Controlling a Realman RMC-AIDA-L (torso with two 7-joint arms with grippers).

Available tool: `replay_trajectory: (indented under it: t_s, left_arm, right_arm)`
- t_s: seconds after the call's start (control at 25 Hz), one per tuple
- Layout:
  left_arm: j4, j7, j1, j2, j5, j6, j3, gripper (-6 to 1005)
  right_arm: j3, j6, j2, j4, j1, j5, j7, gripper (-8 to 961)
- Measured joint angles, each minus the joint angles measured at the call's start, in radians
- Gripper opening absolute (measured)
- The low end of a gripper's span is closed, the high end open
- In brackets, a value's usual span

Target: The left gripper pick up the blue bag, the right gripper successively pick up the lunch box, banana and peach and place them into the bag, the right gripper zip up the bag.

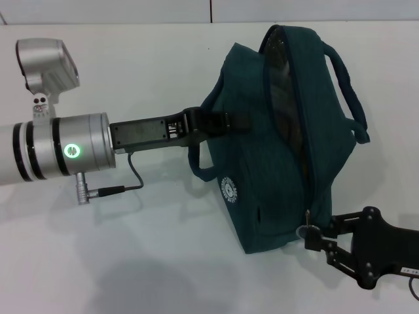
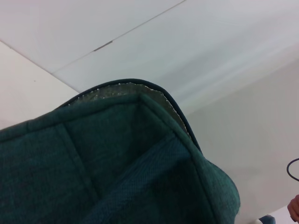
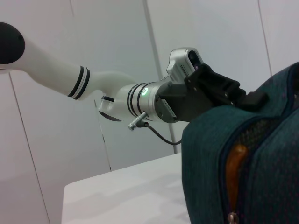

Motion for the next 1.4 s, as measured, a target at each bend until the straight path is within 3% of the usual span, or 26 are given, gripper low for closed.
replay_trajectory:
  t_s: [0.12, 0.2, 0.64, 0.92, 1.4]
  left_arm:
    - [0.000, 0.000, 0.000, 0.000, 0.000, 0.000, 0.000, 63]
    - [0.000, 0.000, 0.000, 0.000, 0.000, 0.000, 0.000, 63]
    - [0.000, 0.003, 0.002, 0.000, 0.000, 0.000, 0.001, 64]
    - [0.000, 0.014, 0.006, 0.000, 0.000, 0.000, 0.002, 64]
    - [-0.042, 0.194, 0.008, -0.001, -0.051, 0.010, 0.008, 85]
  right_arm:
    - [0.000, -0.001, 0.000, 0.000, -0.001, 0.000, -0.001, 186]
    - [0.000, -0.001, 0.000, 0.000, -0.003, 0.000, -0.001, 18]
    - [0.012, -0.038, -0.004, -0.025, -0.034, 0.003, -0.002, 4]
    - [0.066, -0.119, -0.012, -0.100, -0.098, 0.016, -0.003, 4]
    - [0.063, -0.164, -0.003, -0.101, -0.063, 0.049, -0.004, 3]
